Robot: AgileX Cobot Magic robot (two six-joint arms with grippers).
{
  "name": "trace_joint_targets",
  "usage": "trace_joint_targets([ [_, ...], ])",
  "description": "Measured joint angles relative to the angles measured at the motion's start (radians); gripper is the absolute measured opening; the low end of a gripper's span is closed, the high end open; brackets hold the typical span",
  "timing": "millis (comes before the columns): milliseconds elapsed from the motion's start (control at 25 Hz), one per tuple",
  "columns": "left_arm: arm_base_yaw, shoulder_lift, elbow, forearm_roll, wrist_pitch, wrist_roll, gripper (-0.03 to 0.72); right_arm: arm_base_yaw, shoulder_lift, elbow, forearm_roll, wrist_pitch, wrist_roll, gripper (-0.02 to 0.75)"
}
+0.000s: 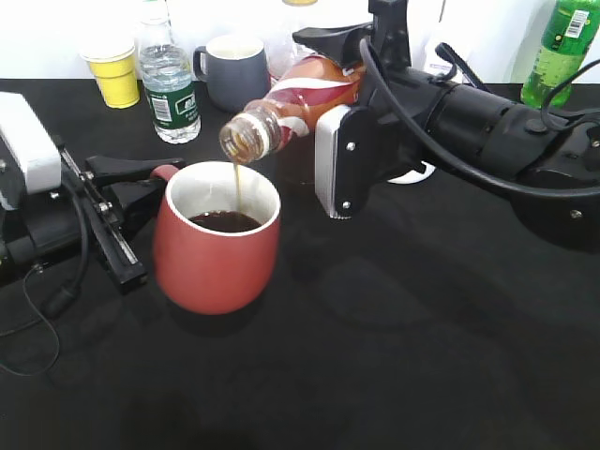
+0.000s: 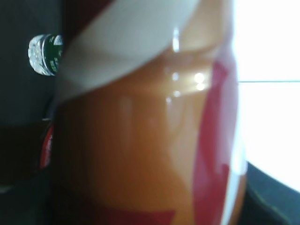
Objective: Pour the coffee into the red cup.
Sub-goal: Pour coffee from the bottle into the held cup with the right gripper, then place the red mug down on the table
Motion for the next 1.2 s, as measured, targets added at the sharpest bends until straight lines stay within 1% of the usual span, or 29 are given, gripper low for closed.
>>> trace_joint_targets([
  [160,0.0,0.001,0.0,-0.001,0.0,0.0,0.049,0.0,0.0,0.0,0.0,0.0,0.122,0.529],
  [200,0.0,0.001,0.0,-0.002,0.0,0.0,0.049,0.0,0.0,0.0,0.0,0.0,0.197,0.529],
  [240,0.0,0.001,0.0,-0.005,0.0,0.0,0.049,0.0,0.0,0.0,0.0,0.0,0.31,0.529],
  [320,0.0,0.002,0.0,-0.025,0.0,0.0,0.049,0.0,0.0,0.0,0.0,0.0,0.611,0.529],
  [400,0.0,0.002,0.0,-0.048,0.0,0.0,0.049,0.0,0.0,0.0,0.002,0.0,1.0,0.529],
  [440,0.0,0.002,0.0,-0.053,0.0,0.0,0.049,0.0,0.0,0.0,0.003,0.002,1.141,0.529],
  [520,0.0,0.002,0.0,-0.079,0.0,0.0,0.049,0.0,-0.001,0.0,0.004,0.003,1.303,0.529],
  [600,0.0,0.002,0.0,-0.15,0.0,0.0,0.05,0.0,-0.001,0.0,0.006,0.003,1.374,0.529],
  [720,0.0,0.002,0.0,-0.323,0.0,0.009,0.05,0.0,-0.001,0.0,0.007,0.006,1.392,0.529],
  [840,0.008,0.002,0.0,-0.483,0.0,0.087,0.05,0.0,-0.001,0.0,0.007,0.006,1.394,0.529],
  [920,0.075,0.002,0.0,-0.505,0.0,0.104,0.05,0.0,-0.001,0.0,0.007,0.006,1.394,0.529],
  [1040,0.223,0.016,-0.005,-0.518,0.003,0.105,0.05,0.0,-0.001,0.0,0.007,0.007,1.394,0.529],
  [1080,0.261,0.032,-0.02,-0.518,0.001,0.105,0.05,0.0,-0.001,0.0,0.008,0.007,1.394,0.529],
  [1160,0.318,0.081,-0.062,-0.507,0.001,0.106,0.05,0.0,-0.001,0.0,0.008,0.007,1.394,0.529],
  [1200,0.332,0.107,-0.084,-0.502,0.001,0.106,0.05,0.0,-0.002,0.0,0.009,0.007,1.394,0.529],
])
